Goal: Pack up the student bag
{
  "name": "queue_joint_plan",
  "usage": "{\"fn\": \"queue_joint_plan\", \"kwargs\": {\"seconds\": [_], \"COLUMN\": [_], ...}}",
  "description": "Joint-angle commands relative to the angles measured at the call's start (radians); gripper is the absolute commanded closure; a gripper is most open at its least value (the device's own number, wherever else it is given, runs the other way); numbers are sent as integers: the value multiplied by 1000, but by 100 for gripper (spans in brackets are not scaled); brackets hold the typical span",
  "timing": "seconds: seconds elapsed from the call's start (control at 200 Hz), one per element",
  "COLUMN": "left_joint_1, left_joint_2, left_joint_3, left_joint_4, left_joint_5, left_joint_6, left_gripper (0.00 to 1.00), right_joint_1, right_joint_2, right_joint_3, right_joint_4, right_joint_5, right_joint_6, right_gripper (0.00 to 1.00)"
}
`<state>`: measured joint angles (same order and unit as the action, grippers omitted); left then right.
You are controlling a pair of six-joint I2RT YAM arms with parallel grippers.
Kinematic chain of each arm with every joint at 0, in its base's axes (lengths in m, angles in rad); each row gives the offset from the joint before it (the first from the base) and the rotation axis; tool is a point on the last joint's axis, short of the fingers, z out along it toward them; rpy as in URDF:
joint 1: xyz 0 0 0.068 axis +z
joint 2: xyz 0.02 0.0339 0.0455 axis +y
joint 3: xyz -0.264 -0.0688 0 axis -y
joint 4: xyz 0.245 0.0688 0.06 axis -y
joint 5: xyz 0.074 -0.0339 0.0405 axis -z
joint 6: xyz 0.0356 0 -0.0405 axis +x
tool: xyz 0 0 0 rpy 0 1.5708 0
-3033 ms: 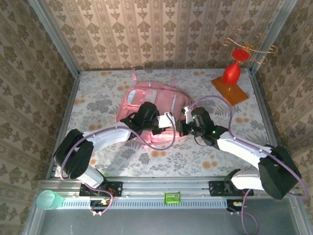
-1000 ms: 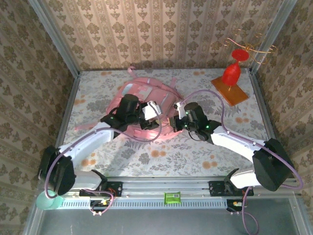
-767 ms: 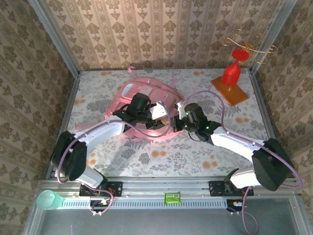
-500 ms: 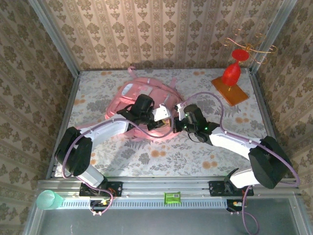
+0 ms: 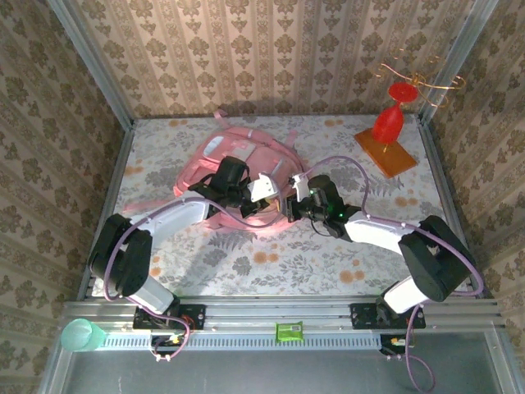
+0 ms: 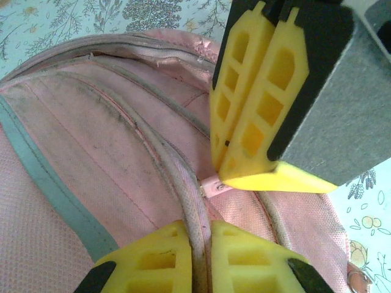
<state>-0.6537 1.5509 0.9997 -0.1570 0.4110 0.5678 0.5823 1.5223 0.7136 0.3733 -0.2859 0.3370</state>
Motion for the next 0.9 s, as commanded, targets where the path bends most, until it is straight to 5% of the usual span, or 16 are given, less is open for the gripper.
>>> {"fn": "queue_joint_plan", "kwargs": {"seconds": [0.0,0.265,0.385,0.475,0.895], "left_joint_1": [-4,0,3,15,114], "left_joint_2": [-40,-46,-52,-58,-201], "left_joint_3": [-1,0,-5,-8,-139], "left_joint_4": [42,43,43,33,58], "left_joint_5": [83,84,85,84,66], "left_joint_6": [-22,-31,-29,-29,-82], "left_gripper": [100,100,100,100,100], "right_joint_1": [1,2,2,1,-101], "right_joint_2": [44,55,45,16,-113], "right_joint_3": [3,-25,-35,-47,1], "right_joint_4": [21,54,56,34,-251], "right_joint_5": [-31,-35,-19,45,343], "right_joint_6": [-9,-5,-7,-12,95], "right_gripper": [86,80,88,100,100]}}
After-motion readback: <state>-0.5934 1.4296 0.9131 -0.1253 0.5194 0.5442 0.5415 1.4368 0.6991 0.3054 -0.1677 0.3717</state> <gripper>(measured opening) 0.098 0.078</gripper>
